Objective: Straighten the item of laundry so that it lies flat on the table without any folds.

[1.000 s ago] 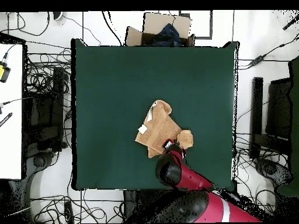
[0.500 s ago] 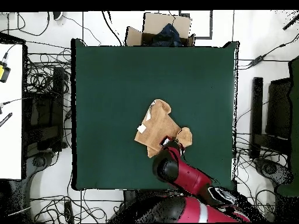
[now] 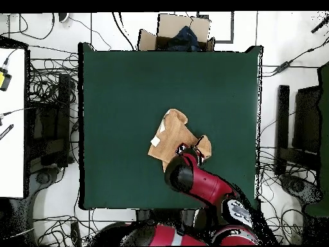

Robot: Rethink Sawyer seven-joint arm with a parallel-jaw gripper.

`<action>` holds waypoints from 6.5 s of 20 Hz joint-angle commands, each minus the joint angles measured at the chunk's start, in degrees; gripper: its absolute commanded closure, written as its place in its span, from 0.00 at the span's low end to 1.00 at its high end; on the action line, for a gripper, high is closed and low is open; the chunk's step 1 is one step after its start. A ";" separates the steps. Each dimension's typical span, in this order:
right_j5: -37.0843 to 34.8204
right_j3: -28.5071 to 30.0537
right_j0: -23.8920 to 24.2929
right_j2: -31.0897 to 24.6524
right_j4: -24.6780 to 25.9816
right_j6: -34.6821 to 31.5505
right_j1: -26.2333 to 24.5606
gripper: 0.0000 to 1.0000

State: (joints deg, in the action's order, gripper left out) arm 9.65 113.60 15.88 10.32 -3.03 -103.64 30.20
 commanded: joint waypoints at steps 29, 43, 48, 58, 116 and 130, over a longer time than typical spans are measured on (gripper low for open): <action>-24.05 -0.95 -15.14 10.85 -4.35 -12.40 7.80 1.00; -31.56 -1.45 -24.15 18.10 -6.48 -15.84 8.79 1.00; -36.77 -3.44 -29.38 22.14 -7.91 -18.08 7.78 1.00; -46.39 -6.00 -37.13 25.68 -12.18 -23.03 6.39 1.00; -71.50 -32.25 -55.26 36.81 -22.01 -67.59 -8.98 1.00; -67.66 -36.64 -68.00 53.88 -20.18 -98.56 -31.36 1.00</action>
State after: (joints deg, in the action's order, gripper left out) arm -57.70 78.76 -49.76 60.37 -22.61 -177.18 9.36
